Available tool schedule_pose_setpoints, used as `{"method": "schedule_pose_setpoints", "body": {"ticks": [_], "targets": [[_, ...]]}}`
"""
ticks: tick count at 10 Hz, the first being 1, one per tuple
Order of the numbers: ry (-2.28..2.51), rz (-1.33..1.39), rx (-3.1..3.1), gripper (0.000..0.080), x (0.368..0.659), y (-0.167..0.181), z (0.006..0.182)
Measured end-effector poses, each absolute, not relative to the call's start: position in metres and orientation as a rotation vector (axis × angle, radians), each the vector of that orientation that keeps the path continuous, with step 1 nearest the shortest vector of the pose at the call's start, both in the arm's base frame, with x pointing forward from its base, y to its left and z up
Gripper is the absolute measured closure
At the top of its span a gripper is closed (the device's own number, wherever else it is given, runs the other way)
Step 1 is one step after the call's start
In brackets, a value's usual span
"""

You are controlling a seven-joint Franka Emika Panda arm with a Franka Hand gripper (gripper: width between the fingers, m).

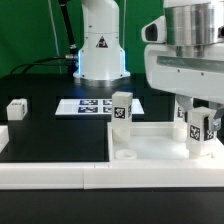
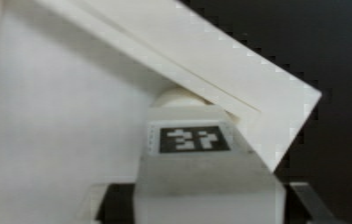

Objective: Assemble square table

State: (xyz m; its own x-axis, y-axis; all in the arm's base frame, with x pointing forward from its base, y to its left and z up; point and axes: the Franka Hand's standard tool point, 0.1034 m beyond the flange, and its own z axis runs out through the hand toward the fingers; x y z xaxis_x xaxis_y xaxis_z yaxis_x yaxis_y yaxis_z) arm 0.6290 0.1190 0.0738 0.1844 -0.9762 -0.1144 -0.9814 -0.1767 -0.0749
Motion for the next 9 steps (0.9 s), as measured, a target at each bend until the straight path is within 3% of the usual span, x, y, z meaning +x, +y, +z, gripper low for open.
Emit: {"method": "schedule_pose_setpoints", "body": {"ticks": [5,6,7,8,9], "targets": [[2.095,0.065,-2.129,0.0504,0.6295,0.1241,0.0727],[1.907,0.075,-2.316,0.0303,0.6267,0.1221,0.0721],[1.623,0.074,-2.541,0.0303,0.6281,0.1180,0.0744],[1.516,0.060,-2.600,0.0185,0.6300,0.1174,0.0755],[1.496,0.059,-2.613,0.0157,0.6293,0.1174,0.0746]]}}
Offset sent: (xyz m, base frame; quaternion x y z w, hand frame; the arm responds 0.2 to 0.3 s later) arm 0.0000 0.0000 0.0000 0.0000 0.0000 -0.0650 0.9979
